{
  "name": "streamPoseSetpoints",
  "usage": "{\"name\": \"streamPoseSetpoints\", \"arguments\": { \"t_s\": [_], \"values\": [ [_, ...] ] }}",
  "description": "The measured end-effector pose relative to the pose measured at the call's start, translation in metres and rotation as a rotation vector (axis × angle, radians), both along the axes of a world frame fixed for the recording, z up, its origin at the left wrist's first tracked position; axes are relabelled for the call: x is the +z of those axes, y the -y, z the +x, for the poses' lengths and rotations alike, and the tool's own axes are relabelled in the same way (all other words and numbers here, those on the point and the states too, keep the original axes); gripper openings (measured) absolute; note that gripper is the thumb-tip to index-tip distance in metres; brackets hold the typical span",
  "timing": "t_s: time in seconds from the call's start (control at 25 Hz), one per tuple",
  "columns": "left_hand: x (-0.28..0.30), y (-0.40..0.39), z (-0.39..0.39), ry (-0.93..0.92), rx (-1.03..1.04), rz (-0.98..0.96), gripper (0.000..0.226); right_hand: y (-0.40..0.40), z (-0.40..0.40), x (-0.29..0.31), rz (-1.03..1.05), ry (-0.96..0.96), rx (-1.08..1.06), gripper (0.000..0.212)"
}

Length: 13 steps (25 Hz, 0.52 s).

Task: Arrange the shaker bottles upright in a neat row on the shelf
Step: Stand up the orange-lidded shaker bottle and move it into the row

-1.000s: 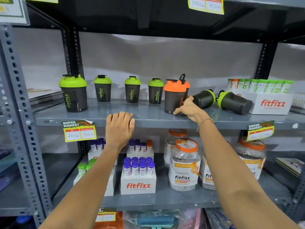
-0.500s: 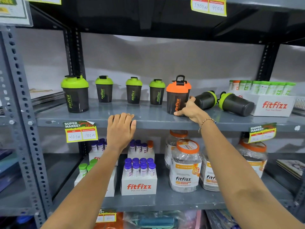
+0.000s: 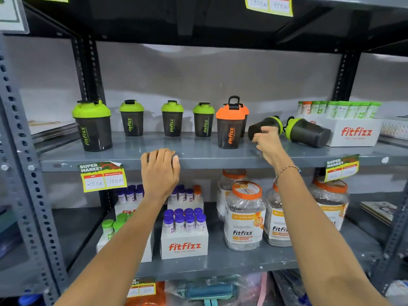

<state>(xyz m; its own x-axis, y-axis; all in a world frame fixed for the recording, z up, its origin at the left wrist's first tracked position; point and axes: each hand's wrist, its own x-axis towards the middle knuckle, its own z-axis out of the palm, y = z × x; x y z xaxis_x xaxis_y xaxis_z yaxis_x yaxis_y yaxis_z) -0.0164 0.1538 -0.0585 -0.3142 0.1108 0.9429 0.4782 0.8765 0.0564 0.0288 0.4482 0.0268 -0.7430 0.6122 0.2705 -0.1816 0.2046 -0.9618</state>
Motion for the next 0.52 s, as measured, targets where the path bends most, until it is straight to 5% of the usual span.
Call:
{"name": "streamPoseSetpoints", "arguments": {
  "t_s": [0.16, 0.36, 0.52],
  "values": [
    [-0.004, -0.057, 0.021, 0.044, -0.147, -0.038, 0.033, -0.049, 0.04, 0.005, 0.208, -0.093, -0.437, 0.03],
    [0.0, -0.159, 0.048, 0.045, -0.193, -0.159, 0.035, -0.116, 0.057, 0.041, 0.643, 0.119, -0.543, 0.032],
    [0.003, -0.206, 0.054, 0.084, -0.097, -0.195, 0.034, -0.152, 0.05, 0.05, 0.859, 0.405, -0.431, 0.051]
  ]
}}
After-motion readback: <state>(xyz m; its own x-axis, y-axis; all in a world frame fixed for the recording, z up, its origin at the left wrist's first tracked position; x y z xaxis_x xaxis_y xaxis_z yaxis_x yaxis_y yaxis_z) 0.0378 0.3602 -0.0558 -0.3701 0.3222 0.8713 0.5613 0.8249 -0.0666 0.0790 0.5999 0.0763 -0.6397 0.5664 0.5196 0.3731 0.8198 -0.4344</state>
